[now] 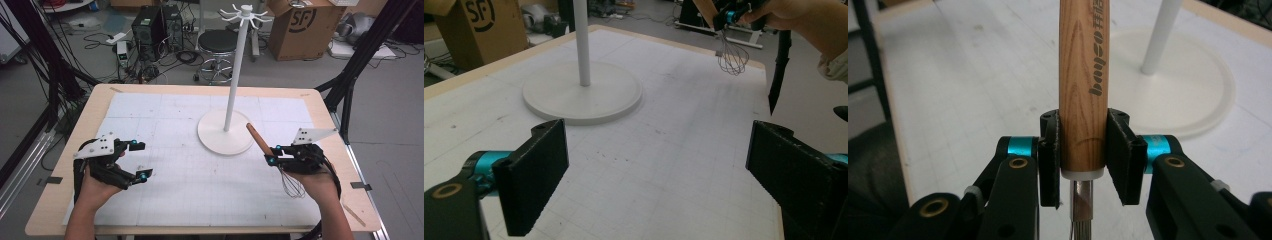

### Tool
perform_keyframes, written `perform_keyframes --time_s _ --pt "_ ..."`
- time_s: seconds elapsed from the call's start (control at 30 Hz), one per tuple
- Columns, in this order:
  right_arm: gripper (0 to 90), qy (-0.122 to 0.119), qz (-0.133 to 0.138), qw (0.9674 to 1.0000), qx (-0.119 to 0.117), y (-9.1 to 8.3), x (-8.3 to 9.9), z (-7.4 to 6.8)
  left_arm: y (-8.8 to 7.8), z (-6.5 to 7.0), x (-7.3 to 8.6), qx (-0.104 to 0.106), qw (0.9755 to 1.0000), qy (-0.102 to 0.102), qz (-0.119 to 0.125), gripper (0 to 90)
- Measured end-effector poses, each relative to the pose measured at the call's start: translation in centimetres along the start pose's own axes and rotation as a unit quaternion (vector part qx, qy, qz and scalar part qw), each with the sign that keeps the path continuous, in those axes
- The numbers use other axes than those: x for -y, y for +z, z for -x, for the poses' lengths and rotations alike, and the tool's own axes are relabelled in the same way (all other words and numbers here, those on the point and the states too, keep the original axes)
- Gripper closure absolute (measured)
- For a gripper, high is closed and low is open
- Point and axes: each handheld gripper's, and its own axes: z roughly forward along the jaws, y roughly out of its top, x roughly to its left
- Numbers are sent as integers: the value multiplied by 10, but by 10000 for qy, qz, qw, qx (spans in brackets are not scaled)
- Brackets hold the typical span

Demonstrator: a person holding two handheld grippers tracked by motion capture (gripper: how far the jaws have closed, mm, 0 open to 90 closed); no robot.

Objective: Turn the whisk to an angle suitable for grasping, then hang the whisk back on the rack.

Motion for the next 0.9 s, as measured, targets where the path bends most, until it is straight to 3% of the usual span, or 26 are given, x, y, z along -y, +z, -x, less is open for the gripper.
perform_keyframes --time_s 0.17,0.2,0.5,0.6,0.73,0.9 --pt "698 -10 340 9994 -118 -9 -3 3 0 -1 0 -5 10000 1 0 106" --pt "699 -112 515 9985 -132 -13 -6 3 1 -1 0 5 10000 -7 -11 106" --pt "699 -272 732 9969 -85 -21 -25 4 0 0 -2 -1 10000 21 -9 106" --pt "698 -364 869 9955 -89 -26 -35 5 1 1 -3 -5 10000 24 -11 105" --pt "699 -418 1133 9922 -322 -33 -47 9 2 2 -3 -5 10000 33 -31 106" --pt "699 -500 1375 9890 -219 -47 -65 14 3 2 -3 13 10000 38 -39 106"
